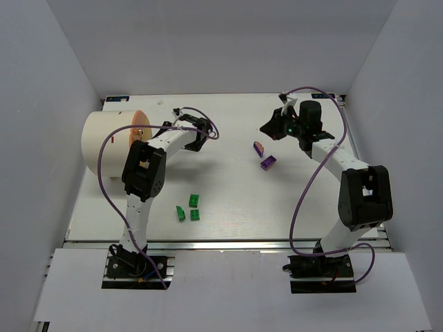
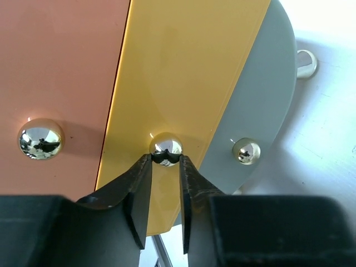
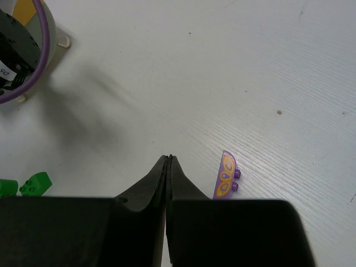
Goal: Sort the legos into containers by color
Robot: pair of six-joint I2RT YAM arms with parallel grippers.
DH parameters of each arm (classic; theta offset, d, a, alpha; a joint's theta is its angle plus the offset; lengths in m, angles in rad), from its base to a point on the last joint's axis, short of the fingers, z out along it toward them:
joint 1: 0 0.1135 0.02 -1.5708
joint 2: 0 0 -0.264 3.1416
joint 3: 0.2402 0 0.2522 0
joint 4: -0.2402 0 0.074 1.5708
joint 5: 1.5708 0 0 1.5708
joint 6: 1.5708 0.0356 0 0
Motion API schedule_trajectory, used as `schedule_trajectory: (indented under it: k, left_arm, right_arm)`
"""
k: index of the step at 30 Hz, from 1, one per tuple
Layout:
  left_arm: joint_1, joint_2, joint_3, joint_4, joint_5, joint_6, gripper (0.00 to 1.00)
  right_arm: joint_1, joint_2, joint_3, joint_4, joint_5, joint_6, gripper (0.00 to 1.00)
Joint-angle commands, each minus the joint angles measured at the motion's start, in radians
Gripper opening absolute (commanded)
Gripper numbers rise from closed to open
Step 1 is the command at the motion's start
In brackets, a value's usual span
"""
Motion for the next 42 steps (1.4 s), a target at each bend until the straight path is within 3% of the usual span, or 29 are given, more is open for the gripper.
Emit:
schedule_trajectory:
  k: [1, 10, 15, 16, 17, 20, 25, 28, 31, 33, 37, 42]
  left_arm:
    - [0.007, -0.002, 0.031, -0.023, -0.029, -0.018, 0.32]
    - [-0.002, -0.016, 0.051, -0.017, 0.016, -0.019, 0.13]
    - [-0.013, -0.019, 0.062, -0.010, 0.044, -0.019, 0.12]
    - [-0.013, -0.019, 0.069, -0.015, 0.046, -0.019, 0.14]
    - [-0.013, -0.020, 0.085, -0.020, 0.046, -0.019, 0.27]
    - [-0.013, -0.048, 0.100, -0.017, 0.090, -0.012, 0.41]
    - [-0.022, -0.187, 0.097, 0.077, 0.289, 0.097, 0.53]
    - [-0.022, -0.249, 0.053, 0.156, 0.332, 0.171, 0.57]
    - [-0.013, -0.255, 0.145, 0.099, 0.413, 0.162, 0.57]
    - [-0.013, -0.270, 0.203, 0.094, 0.562, 0.179, 0.58]
    - [-0.013, -0.433, 0.220, 0.274, 0.815, 0.284, 0.77]
    - [-0.002, -0.652, 0.168, 0.439, 0.986, 0.289, 0.85]
  right_arm:
    - [-0.007, -0.022, 0.017, 0.018, 0.000, -0.010, 0.00]
    - [-0.011, -0.026, 0.009, 0.023, 0.000, -0.016, 0.00]
    - [-0.011, -0.031, 0.001, 0.026, -0.003, -0.010, 0.00]
    - [-0.011, -0.032, 0.000, 0.028, -0.003, -0.010, 0.00]
    - [-0.011, -0.032, 0.000, 0.028, -0.001, -0.012, 0.00]
    - [-0.010, -0.034, -0.002, 0.025, -0.021, -0.021, 0.00]
    - [0.007, -0.016, 0.012, -0.002, -0.188, -0.045, 0.00]
    - [0.021, -0.002, 0.012, 0.012, -0.222, -0.036, 0.00]
    - [0.039, 0.024, 0.030, 0.000, -0.312, -0.038, 0.15]
    - [0.064, 0.078, 0.114, -0.069, -0.380, -0.074, 0.28]
    - [0.137, 0.167, 0.225, -0.186, -0.434, -0.078, 0.37]
    - [0.248, 0.314, 0.350, -0.106, -0.478, 0.159, 0.52]
